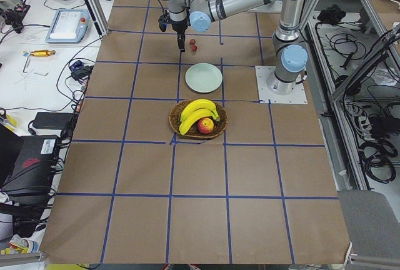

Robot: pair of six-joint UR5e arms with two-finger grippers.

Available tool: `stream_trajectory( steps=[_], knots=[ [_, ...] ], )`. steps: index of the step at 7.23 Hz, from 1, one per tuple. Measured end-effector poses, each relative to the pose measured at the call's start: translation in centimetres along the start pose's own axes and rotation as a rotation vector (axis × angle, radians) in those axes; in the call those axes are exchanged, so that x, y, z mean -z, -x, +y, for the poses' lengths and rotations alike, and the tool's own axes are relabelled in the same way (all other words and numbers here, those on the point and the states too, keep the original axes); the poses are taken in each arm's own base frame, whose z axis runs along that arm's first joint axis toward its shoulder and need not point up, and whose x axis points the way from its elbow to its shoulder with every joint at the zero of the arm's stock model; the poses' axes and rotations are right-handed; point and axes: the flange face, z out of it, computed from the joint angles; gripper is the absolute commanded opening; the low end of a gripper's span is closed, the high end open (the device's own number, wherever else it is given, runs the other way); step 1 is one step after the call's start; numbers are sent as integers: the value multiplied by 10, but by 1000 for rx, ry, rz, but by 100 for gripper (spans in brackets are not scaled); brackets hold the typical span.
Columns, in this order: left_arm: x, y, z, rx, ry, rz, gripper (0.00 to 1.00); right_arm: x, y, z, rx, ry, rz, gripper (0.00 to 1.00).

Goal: Collect all strawberries into plate
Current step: 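Carry the third strawberry beside the others and open the right gripper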

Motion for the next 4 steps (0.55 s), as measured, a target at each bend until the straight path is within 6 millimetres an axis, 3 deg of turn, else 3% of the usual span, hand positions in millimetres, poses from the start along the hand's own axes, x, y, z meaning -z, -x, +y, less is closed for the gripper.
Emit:
stream_trajectory(
  steps=[2, 4],
  knots=[
    [-1, 1, -1, 0, 2, -2, 100, -25, 28, 6, 26, 38, 7, 0],
    [-3, 0, -1, 0, 5, -1, 100, -48, 35, 16, 38, 107, 18, 2]
  ],
)
